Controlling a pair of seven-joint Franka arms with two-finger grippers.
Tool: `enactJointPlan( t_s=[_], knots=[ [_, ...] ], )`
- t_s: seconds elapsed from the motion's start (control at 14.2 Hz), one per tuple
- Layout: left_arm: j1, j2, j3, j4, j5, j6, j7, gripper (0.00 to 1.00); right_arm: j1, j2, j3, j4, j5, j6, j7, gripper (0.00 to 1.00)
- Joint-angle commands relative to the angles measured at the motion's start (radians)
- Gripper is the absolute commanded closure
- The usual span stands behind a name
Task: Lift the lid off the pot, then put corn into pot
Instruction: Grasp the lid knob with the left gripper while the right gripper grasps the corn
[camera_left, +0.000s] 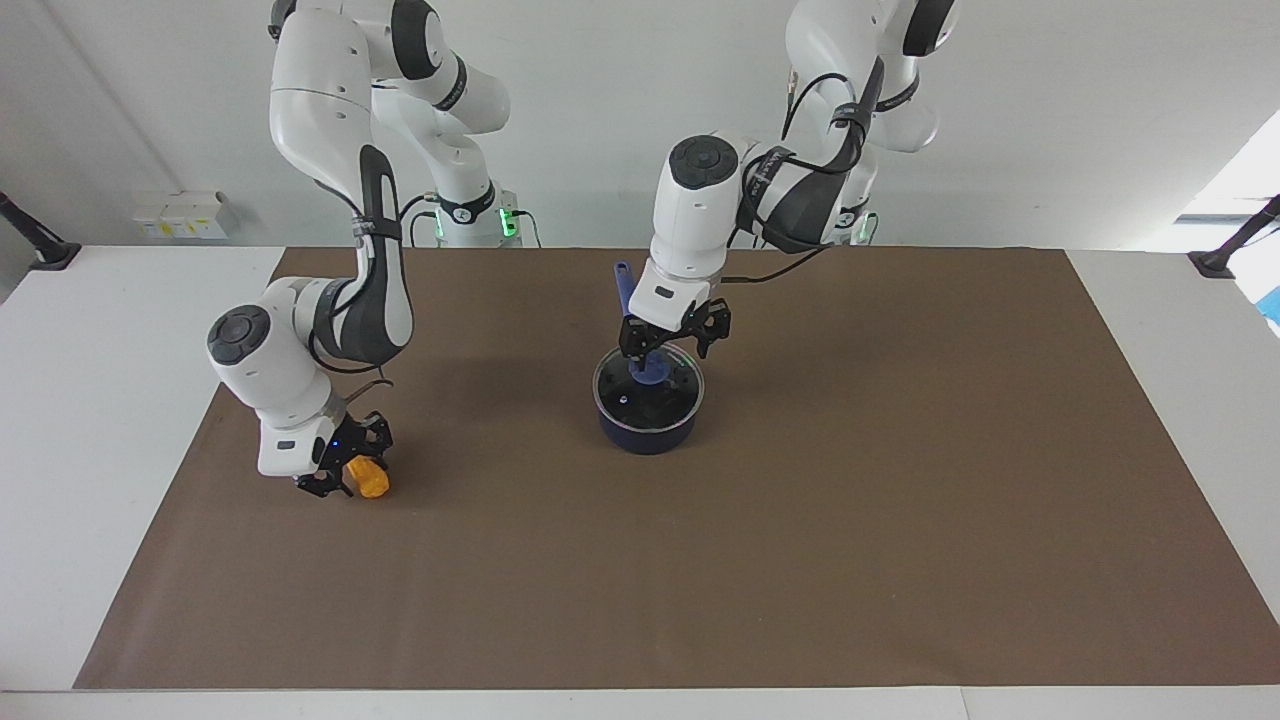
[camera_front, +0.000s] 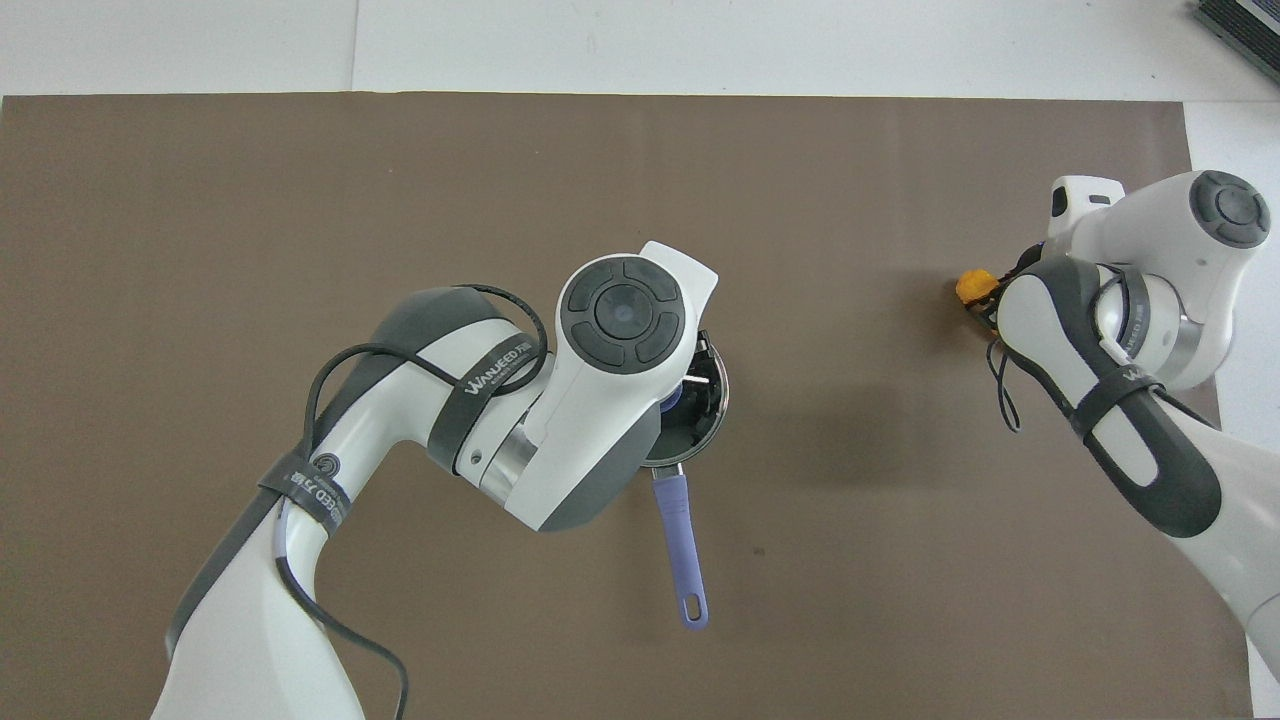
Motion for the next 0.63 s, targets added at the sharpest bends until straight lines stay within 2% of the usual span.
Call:
enactJointPlan(
  t_s=[0.0,0.28,0.56],
  knots=[
    [-0.031,0.019,0.017,0.017,0.034,0.02,-0.036,0.0,-0.016,-0.025,0.007,-0.001,0.026,-0.037,0.1,1.0],
    [-0.062,0.058,0.017,0.019,0.074,0.02,-0.054,0.0,0.001,-0.114,0.013,-0.001,0.02,-0.068,0.384,1.0],
    [-0.062,0.056,0.016,0.019,0.074,0.017,-0.056,0.0,0.009,-0.179,0.013,0.024,0.014,-0.158,0.464,1.0]
  ],
)
